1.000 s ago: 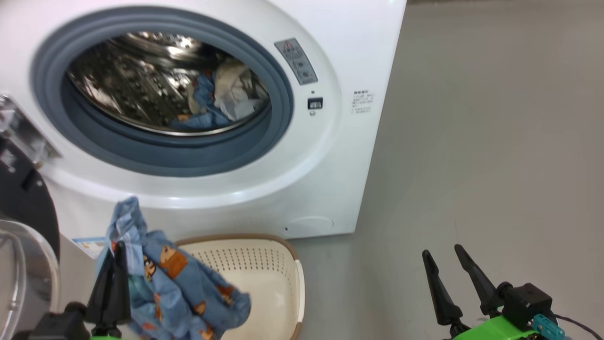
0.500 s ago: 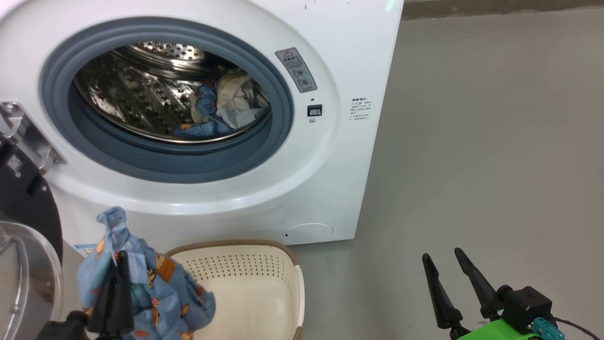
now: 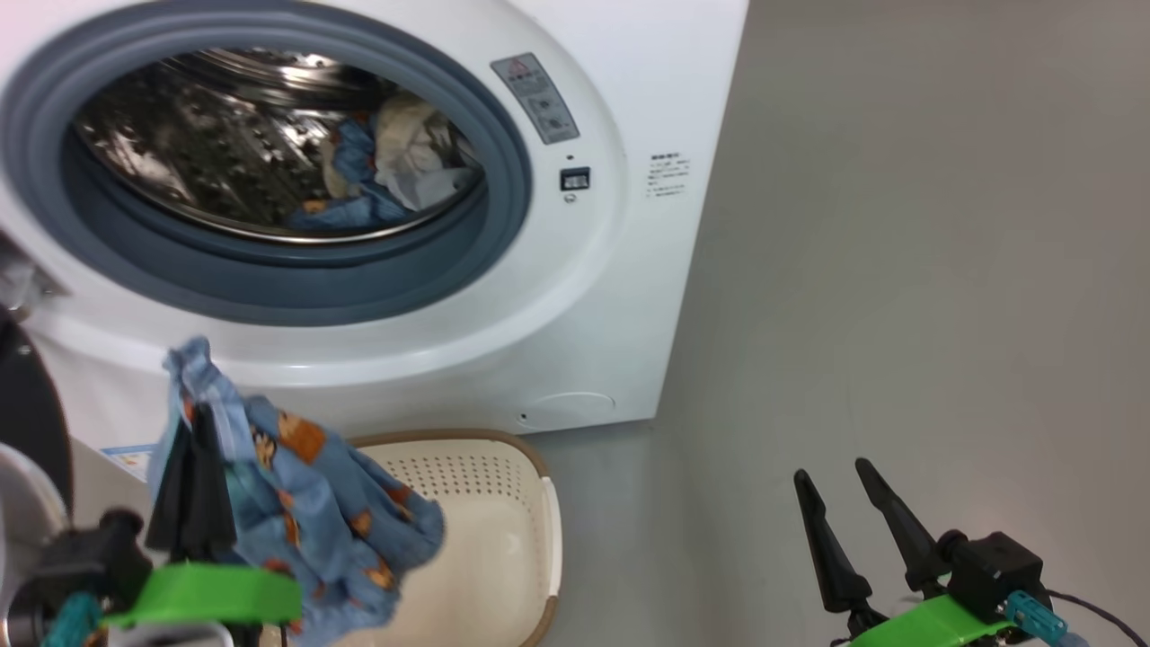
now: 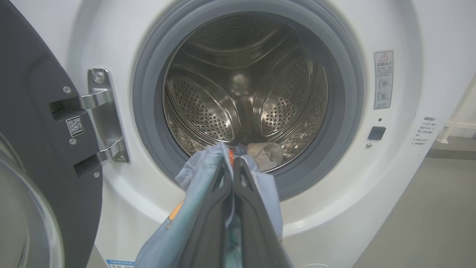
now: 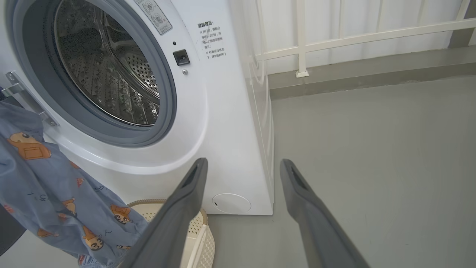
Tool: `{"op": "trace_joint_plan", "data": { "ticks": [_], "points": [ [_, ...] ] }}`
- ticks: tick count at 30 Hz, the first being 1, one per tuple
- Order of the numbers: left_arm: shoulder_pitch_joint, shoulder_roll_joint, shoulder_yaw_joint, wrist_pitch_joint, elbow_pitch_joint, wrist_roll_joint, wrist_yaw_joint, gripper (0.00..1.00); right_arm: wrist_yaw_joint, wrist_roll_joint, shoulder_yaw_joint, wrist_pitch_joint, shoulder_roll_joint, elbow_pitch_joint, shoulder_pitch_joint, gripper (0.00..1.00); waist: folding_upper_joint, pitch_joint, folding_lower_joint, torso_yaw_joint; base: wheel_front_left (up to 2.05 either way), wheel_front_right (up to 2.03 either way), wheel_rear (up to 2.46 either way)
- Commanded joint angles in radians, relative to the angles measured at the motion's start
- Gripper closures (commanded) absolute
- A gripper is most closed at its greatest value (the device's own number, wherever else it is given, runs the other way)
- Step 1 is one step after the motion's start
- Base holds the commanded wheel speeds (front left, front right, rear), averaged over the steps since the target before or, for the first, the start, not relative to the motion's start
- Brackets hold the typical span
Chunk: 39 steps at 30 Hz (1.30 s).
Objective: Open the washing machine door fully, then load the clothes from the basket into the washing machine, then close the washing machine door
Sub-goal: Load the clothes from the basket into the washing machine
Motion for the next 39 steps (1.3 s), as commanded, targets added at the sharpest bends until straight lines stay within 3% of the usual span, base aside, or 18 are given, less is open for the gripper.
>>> {"op": "trace_joint_plan", "data": {
  "ticks": [1, 12, 24, 39],
  "points": [
    [-0.06, 0.01, 0.038, -0.006, -0.006, 0.014, -0.008, 1.0, 0.003, 0.005, 0.031, -0.005, -0.002, -0.025, -0.038, 0.0, 0.0, 0.028, 0.0, -0.027, 0.0, 0.0, 0.0],
    [-0.337, 0.032, 0.084, -0.006, 0.187, 0.073, -0.04, 1.0, 0.003, 0.021, 0.06, -0.005, -0.001, -0.021, -0.082, 0.0, 0.0, 0.113, 0.0, -0.113, 0.0, 0.0, 0.0],
    [-0.668, 0.117, 0.107, -0.006, 0.465, 0.095, -0.047, 1.0, 0.003, 0.068, 0.087, -0.005, 0.0, -0.033, -0.123, 0.0, 0.0, 0.26, 0.0, -0.209, 0.0, 0.0, 0.0],
    [-1.023, 0.217, 0.047, 0.057, 0.785, 0.121, -0.055, 1.0, 0.003, 0.109, 0.116, -0.005, 0.0, -0.042, -0.17, 0.0, 0.0, 0.453, 0.0, -0.24, 0.0, 0.0, 0.0]
  ]
}}
